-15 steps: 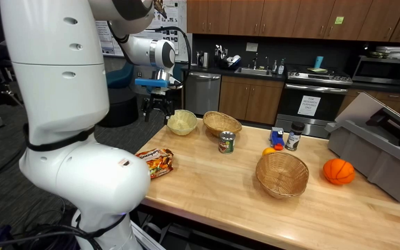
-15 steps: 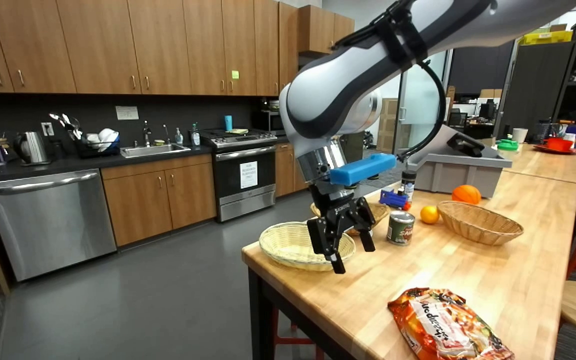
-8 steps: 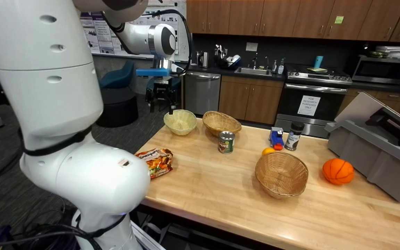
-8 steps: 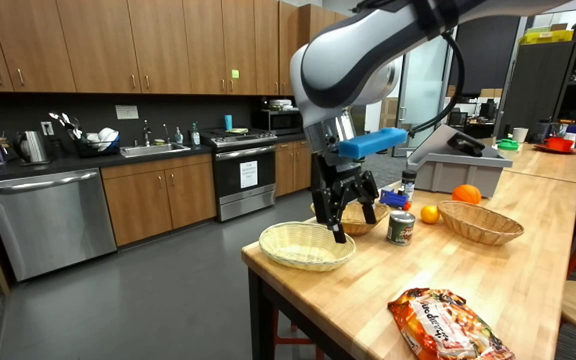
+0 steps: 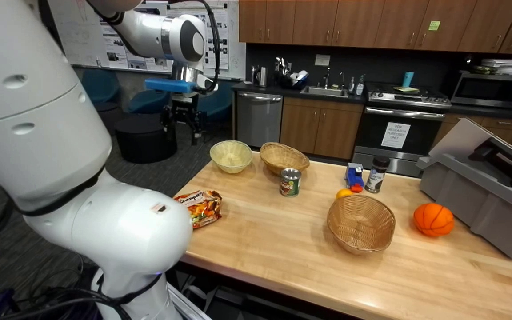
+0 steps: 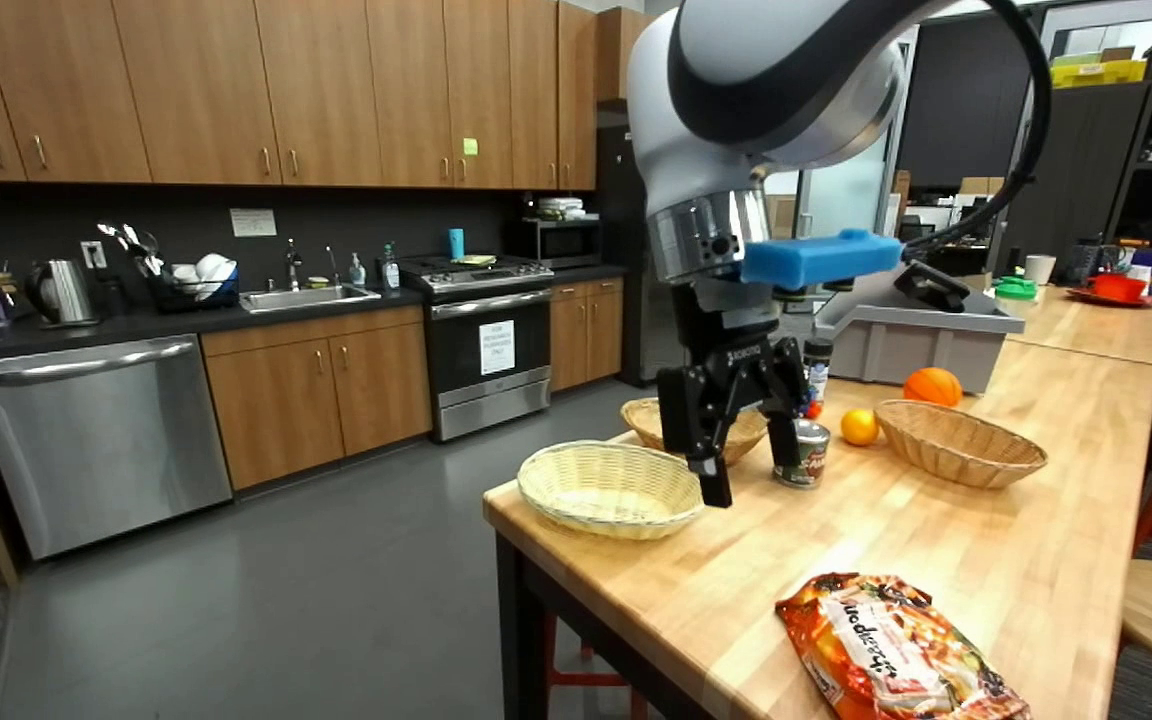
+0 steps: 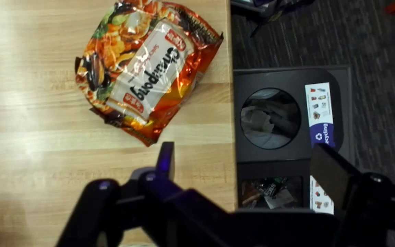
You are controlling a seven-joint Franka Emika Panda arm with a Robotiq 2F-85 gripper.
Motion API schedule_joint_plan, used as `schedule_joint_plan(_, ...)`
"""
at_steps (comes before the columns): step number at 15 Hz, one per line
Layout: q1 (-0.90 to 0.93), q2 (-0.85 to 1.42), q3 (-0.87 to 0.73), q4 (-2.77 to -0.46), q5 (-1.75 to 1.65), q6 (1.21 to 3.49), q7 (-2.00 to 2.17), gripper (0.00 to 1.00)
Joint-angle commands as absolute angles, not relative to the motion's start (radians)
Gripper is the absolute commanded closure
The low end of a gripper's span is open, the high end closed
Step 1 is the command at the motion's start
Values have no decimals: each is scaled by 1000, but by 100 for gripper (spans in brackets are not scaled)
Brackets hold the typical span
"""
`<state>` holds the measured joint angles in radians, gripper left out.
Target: Put the green can in the dark brown basket at the top
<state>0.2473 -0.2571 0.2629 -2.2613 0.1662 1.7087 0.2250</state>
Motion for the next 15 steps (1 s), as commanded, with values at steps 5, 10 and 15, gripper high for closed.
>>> schedule_joint_plan(5,282,-439,273,-2515,321,1598,216,0)
schedule_joint_plan(10,209,-663,184,-2693,234,1444,166,0)
schedule_joint_plan(15,73,-726,46,-2631,-82,1406,-7,0)
